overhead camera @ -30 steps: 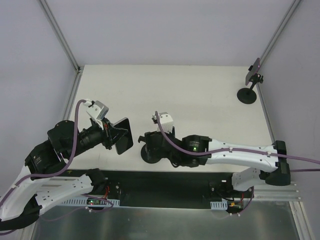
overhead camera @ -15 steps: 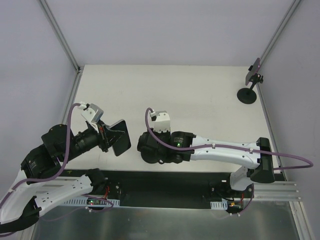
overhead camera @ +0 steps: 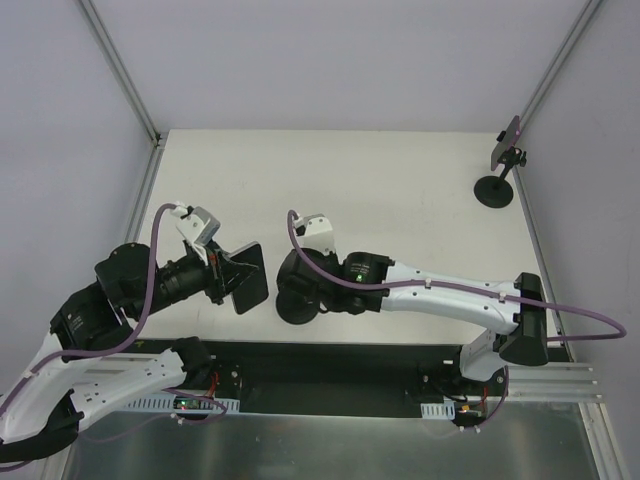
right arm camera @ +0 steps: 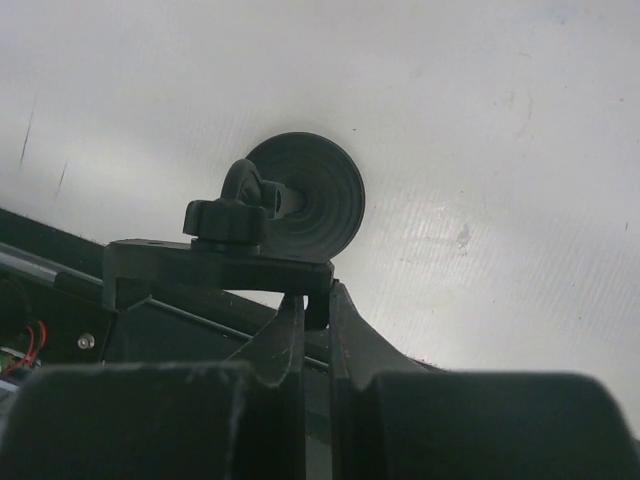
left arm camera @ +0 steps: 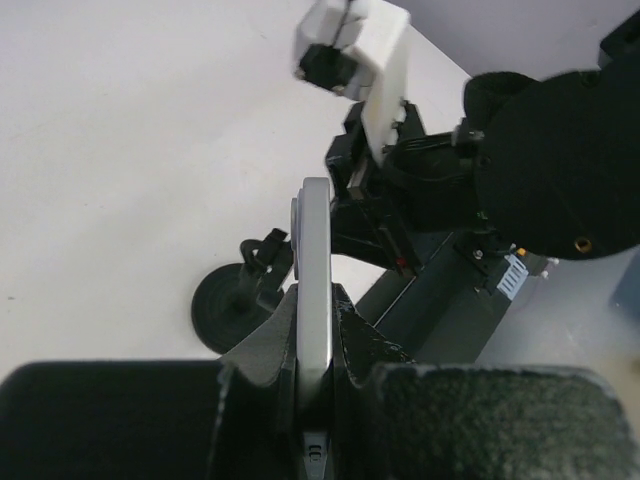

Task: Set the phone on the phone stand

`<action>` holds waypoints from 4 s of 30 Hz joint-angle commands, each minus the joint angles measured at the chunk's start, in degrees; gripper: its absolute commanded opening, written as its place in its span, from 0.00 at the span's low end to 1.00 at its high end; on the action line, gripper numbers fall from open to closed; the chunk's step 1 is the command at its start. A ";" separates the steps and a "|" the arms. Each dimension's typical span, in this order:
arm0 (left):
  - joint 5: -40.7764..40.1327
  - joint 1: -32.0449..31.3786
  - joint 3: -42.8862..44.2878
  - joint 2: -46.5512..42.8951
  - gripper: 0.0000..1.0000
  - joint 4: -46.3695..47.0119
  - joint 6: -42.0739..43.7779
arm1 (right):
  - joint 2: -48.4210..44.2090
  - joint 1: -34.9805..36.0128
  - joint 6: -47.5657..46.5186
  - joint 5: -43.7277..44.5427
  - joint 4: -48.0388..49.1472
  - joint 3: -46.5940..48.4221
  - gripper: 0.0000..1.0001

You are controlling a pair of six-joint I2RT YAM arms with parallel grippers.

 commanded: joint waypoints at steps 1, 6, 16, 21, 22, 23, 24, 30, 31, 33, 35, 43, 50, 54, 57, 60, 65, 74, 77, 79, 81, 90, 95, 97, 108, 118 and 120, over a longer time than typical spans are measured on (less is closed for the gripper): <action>7.71 0.16 -1.55 0.49 0.00 8.38 1.78 | -2.34 -1.68 -19.06 -7.74 6.53 -1.96 0.01; 22.20 0.07 -9.61 -1.00 0.00 24.34 5.20 | -9.80 -6.23 -36.81 -20.37 18.81 -9.43 0.01; 45.16 0.16 -16.93 10.50 0.00 46.96 14.26 | -11.93 -21.01 -54.95 -58.52 22.01 -12.87 0.01; 49.82 0.16 -16.76 18.22 0.00 55.76 16.02 | -12.10 -24.97 -56.36 -67.59 22.89 -13.22 0.01; 50.26 0.24 -16.50 19.20 0.00 56.03 16.10 | -12.36 -25.32 -56.45 -69.08 22.98 -13.31 0.01; 50.70 0.42 -15.97 20.95 0.00 56.03 16.63 | -12.45 -25.85 -56.45 -69.71 23.15 -13.48 0.00; 50.44 0.59 -16.14 21.40 0.00 56.29 16.81 | -12.45 -26.11 -56.27 -70.24 23.24 -13.40 0.01; 52.72 5.07 -17.99 23.78 0.00 59.45 15.93 | -13.51 -27.17 -55.66 -72.08 25.00 -15.33 0.00; 53.07 5.60 -18.25 23.96 0.00 59.98 15.67 | -13.77 -27.26 -55.66 -72.26 25.09 -15.50 0.00; 53.60 6.66 -17.82 24.75 0.00 58.60 15.84 | -13.86 -27.52 -55.57 -72.09 25.26 -15.68 0.01; 53.61 7.18 -17.20 24.75 0.00 56.92 17.15 | -13.94 -28.13 -55.31 -71.74 25.35 -15.68 0.00; 50.71 7.80 -20.27 20.27 0.00 50.41 18.57 | -15.09 -29.89 -52.06 -68.75 28.15 -15.68 0.00; 41.77 8.42 -21.86 14.48 0.00 46.63 18.13 | -15.53 -30.07 -49.77 -66.03 28.87 -15.24 0.01; 12.60 8.07 -22.82 10.61 0.00 44.61 14.88 | -17.98 -28.67 -38.83 -49.50 31.50 -17.70 0.00; -4.59 4.48 -25.19 9.10 0.00 44.43 18.29 | -20.62 -21.13 -31.34 -22.31 32.82 -20.51 0.00; -14.66 2.00 -26.77 10.07 0.00 44.61 22.43 | -19.40 -13.30 -23.76 -3.96 30.01 -18.24 0.00; -29.97 0.07 -33.53 10.42 0.00 58.72 25.50 | -16.06 -0.20 -15.53 16.22 25.54 -13.76 0.00; -33.49 -0.02 -35.74 18.42 0.00 69.39 24.64 | -9.90 4.99 -12.76 18.53 22.45 -5.67 0.00; -30.95 -0.02 -36.97 16.32 0.00 68.35 21.74 | -12.87 5.96 -11.28 14.95 21.22 -7.50 0.32; -28.76 -0.02 -37.41 15.09 0.00 66.15 19.72 | -16.39 6.57 -12.40 11.08 25.33 -14.05 0.49; -27.09 0.07 -38.46 13.86 0.00 64.05 17.61 | -24.20 7.19 -14.77 4.23 35.12 -21.01 0.65; 1.81 3.41 -36.98 0.42 0.00 53.14 11.88 | -37.41 -14.46 -40.34 -40.40 26.93 -25.96 0.92; 17.44 3.94 -31.36 -0.39 0.00 43.93 15.65 | -32.77 -20.75 -55.18 -59.75 26.49 -22.89 0.92; 21.51 4.20 -29.16 1.10 0.00 41.98 17.68 | -30.39 -22.59 -57.58 -62.14 26.58 -20.17 0.91; 22.33 5.69 -25.81 2.43 0.50 39.07 14.97 | -17.82 -28.31 -65.14 -83.51 23.33 -11.29 0.87; 21.44 5.96 -19.75 -11.80 0.87 26.96 7.85 | -8.42 -28.31 -65.41 -83.42 20.08 -2.59 0.84; 21.35 5.96 -17.91 -15.66 0.87 23.00 6.62 | -7.18 -27.79 -64.53 -84.83 19.90 -1.45 0.76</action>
